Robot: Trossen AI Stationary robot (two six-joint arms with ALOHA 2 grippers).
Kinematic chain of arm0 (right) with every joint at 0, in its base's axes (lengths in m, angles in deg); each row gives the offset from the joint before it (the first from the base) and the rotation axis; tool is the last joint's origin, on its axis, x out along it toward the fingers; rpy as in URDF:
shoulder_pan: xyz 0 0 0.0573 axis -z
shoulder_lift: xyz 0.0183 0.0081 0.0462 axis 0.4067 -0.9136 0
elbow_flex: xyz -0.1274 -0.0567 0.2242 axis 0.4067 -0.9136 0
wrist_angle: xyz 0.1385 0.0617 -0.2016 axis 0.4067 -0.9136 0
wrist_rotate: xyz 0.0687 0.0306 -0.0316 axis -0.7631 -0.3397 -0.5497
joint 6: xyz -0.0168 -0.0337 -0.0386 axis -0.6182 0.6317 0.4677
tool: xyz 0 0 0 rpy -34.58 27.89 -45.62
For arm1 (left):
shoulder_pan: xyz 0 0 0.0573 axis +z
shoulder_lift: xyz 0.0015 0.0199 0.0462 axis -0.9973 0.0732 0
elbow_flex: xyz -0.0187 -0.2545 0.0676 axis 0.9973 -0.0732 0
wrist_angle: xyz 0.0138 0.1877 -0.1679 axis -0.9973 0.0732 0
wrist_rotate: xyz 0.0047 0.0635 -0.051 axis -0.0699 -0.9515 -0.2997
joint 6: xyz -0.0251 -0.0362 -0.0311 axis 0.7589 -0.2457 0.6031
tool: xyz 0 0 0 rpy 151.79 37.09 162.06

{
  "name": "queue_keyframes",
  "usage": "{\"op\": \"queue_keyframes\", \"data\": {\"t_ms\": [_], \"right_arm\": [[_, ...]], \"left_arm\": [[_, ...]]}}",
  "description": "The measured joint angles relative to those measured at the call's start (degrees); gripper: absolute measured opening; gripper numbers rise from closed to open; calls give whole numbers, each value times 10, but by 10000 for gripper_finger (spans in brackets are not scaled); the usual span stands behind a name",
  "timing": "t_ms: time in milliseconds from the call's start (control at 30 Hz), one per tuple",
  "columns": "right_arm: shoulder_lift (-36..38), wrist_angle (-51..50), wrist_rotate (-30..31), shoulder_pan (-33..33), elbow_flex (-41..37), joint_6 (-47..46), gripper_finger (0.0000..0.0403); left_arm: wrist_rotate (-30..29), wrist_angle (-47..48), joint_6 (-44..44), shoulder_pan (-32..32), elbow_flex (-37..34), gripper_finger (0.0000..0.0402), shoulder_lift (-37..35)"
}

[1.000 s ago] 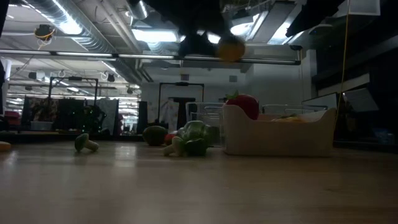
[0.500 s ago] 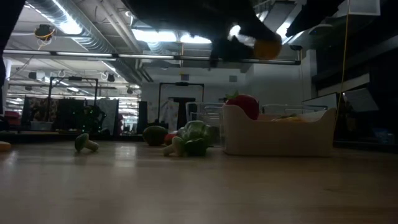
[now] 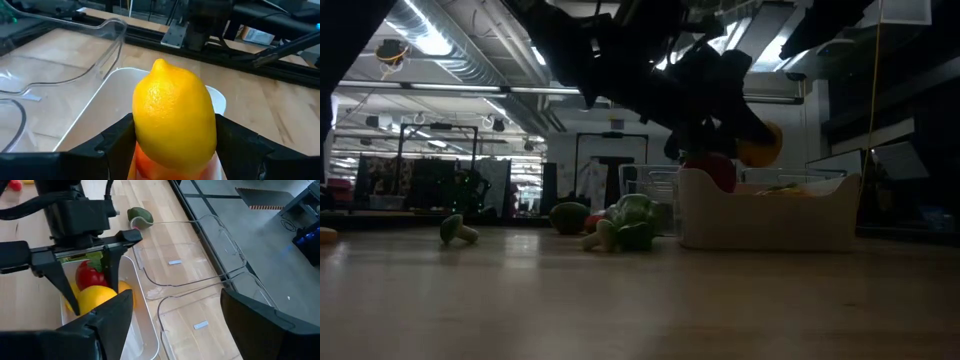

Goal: Sort produce into baskets
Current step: Put the lemon into the white bin

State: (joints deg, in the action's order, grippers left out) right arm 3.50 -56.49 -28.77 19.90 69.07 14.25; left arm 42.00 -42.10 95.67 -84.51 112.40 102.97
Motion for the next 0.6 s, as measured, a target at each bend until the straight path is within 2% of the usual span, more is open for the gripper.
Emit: {"op": "queue_keyframes", "data": {"t_ms": [433, 600], "right_arm": [[0, 0, -13, 0, 0, 0, 298], [0, 0, -13, 0, 0, 0, 298]], "left_arm": [[0, -6, -12, 15, 0, 237, 0], [0, 12, -18, 15, 0, 257, 0]]}}
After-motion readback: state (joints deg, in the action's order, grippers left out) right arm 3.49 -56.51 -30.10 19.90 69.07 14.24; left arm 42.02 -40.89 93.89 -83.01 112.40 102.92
